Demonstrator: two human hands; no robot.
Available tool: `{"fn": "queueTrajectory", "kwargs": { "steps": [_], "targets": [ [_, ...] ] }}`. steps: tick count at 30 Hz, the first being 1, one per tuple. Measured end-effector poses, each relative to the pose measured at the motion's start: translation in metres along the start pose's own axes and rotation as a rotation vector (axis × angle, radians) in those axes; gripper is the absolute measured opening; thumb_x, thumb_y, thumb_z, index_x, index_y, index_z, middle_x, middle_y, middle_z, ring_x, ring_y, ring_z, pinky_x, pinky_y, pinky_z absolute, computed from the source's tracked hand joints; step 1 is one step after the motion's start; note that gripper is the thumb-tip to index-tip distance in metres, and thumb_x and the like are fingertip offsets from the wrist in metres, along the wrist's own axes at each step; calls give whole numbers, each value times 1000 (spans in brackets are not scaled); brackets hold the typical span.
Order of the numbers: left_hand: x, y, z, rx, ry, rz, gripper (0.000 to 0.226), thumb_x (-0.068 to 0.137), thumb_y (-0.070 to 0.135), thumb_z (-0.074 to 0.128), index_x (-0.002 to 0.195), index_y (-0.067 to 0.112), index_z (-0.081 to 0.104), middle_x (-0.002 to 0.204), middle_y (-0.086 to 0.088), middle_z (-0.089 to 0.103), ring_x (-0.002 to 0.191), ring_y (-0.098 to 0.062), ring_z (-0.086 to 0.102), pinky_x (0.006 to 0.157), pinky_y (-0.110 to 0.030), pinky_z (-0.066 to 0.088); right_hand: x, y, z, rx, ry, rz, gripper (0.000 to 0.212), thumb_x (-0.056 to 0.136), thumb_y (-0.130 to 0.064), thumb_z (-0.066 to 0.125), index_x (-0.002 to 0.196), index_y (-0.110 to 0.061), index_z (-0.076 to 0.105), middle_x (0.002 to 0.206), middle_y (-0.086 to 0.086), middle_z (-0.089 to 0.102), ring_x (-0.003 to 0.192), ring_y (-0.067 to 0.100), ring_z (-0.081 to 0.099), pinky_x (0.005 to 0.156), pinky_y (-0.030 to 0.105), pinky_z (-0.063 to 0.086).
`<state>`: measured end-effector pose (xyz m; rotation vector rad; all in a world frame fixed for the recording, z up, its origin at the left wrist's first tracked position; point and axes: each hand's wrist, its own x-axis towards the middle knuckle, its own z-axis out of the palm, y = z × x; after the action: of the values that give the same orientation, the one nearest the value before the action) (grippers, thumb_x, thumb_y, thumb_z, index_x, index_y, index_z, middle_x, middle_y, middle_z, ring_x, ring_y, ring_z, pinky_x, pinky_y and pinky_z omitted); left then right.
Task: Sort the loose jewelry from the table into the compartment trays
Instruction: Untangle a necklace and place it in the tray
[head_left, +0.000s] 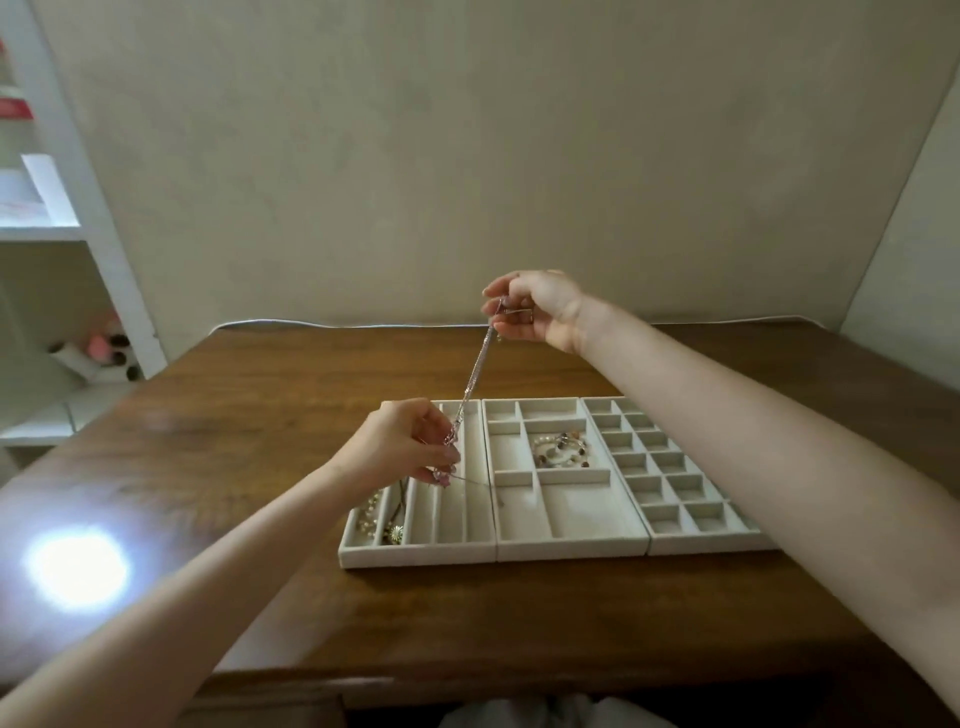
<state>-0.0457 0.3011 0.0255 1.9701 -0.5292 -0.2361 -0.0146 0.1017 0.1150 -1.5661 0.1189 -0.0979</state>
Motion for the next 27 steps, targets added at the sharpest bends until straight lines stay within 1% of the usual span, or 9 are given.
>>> {"fn": "queueTrajectory", "kwargs": {
  "steps": [3,7,9,11,14,18,19,23,27],
  "targets": [
    [-7,-2,0,22,11,-27,22,75,-7,71,91,0,57,78,-16,66,64,-28,68,66,-39,59,4,9,11,56,-1,39,30,86,12,32,76,-1,57,76,17,59,63,22,59,48,23,55],
    [-11,2,-6,42,12,-54,22,77,-6,70,92,2,56,77,-15,66,61,-24,68,62,-33,59,8,14,21,157,-55,62,24,85,13,36,79,2,57,78,19,59,65,24,60,54,27,58],
    [-10,8,-12,34,30,-53,21,77,-6,70,92,2,57,74,-12,67,59,-22,68,59,-29,58,10,14,23,194,-86,32,23,86,14,39,82,3,59,76,18,59,66,23,61,59,28,59],
    [-10,15,-19,14,64,-39,20,77,-7,70,91,2,58,73,-11,66,57,-19,67,55,-24,56,13,14,24,198,-76,-22,23,86,16,43,83,2,61,76,17,61,63,22,65,62,29,60],
    [-9,24,-26,-20,85,-22,21,77,-7,70,91,3,58,76,-12,66,58,-20,68,54,-23,54,17,13,23,166,-28,-79,23,87,17,46,84,2,63,76,17,64,58,20,67,59,28,59],
    [-9,25,-18,-10,45,-30,24,77,-5,70,96,3,56,78,-13,66,61,-21,68,59,-28,57,17,14,21,92,-5,-109,21,88,15,48,83,1,63,77,17,65,62,20,67,58,25,58],
    [-9,24,-15,-2,33,-38,25,77,-5,70,96,3,56,78,-13,66,62,-21,69,60,-28,58,16,15,20,85,-7,-113,21,88,15,48,84,1,63,77,16,65,63,20,66,58,25,58],
    [-6,22,-9,26,17,-70,25,78,-4,70,96,4,55,79,-13,65,61,-20,68,55,-23,55,16,17,21,68,-25,-135,20,88,16,48,86,2,62,77,17,63,64,21,65,60,26,59],
    [-8,22,-4,100,-23,-99,25,76,-2,71,92,8,54,81,-11,64,59,-18,67,58,-25,56,15,20,20,-38,-74,-107,19,88,15,47,87,2,61,78,17,63,64,22,64,59,26,59]
  ]
}}
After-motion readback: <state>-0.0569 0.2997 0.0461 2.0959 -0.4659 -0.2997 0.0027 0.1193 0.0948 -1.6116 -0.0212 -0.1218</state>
